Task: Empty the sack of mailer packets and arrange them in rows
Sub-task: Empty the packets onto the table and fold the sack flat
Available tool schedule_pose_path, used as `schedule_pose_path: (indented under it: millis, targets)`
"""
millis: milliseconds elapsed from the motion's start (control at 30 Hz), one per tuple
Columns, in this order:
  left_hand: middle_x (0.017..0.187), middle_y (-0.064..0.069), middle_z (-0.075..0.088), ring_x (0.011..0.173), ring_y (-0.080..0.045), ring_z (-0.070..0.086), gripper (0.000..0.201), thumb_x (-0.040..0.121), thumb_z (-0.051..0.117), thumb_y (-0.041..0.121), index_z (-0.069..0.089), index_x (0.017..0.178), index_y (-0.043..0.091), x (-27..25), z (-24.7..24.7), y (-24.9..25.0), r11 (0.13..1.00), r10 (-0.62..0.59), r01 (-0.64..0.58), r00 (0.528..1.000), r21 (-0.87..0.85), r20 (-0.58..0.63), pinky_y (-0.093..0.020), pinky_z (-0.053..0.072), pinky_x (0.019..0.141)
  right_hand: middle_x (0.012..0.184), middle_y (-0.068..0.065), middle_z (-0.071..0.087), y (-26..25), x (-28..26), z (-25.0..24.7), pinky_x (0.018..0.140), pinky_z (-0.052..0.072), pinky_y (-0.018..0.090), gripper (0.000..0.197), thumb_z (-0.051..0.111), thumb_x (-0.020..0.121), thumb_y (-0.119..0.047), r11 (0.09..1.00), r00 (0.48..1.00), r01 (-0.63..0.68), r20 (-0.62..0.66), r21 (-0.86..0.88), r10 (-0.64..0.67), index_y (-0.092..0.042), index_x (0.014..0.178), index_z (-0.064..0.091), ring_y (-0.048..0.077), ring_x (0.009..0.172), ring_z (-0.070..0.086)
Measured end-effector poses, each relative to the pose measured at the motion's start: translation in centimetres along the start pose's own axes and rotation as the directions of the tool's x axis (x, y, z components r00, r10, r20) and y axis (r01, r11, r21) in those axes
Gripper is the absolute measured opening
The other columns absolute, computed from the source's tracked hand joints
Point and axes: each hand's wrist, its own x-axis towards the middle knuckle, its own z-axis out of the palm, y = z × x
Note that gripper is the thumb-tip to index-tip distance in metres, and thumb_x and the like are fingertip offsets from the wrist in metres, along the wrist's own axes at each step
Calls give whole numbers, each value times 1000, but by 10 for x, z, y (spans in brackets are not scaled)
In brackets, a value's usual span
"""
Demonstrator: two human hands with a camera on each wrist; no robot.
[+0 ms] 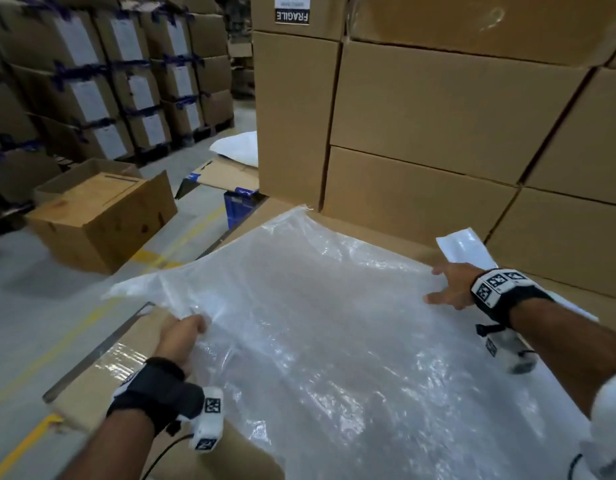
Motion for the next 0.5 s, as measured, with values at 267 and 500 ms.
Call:
schedule_pose_path:
  millis: [267,500]
  targets:
    - [70,-3,67,59,-11,64,30,85,48,-17,59,110,-5,-96,3,91,906,424,-400,853,-141,305,-25,55,51,139,0,49,-19,61,5,59,48,27,96,63,79,-76,887,997,-13,-61,461,47,-25,154,31,16,62,61]
    - [73,7,73,64,-5,69,19,70,73,2,75,89,8,-158,20,190,733,673,-646,642,-214,366,-16,55,58,122,4,62,-7,65,-1,73,43,23,75,72,78,-68,808,987,159,-99,567,-125,-16,130,56,17,89,62]
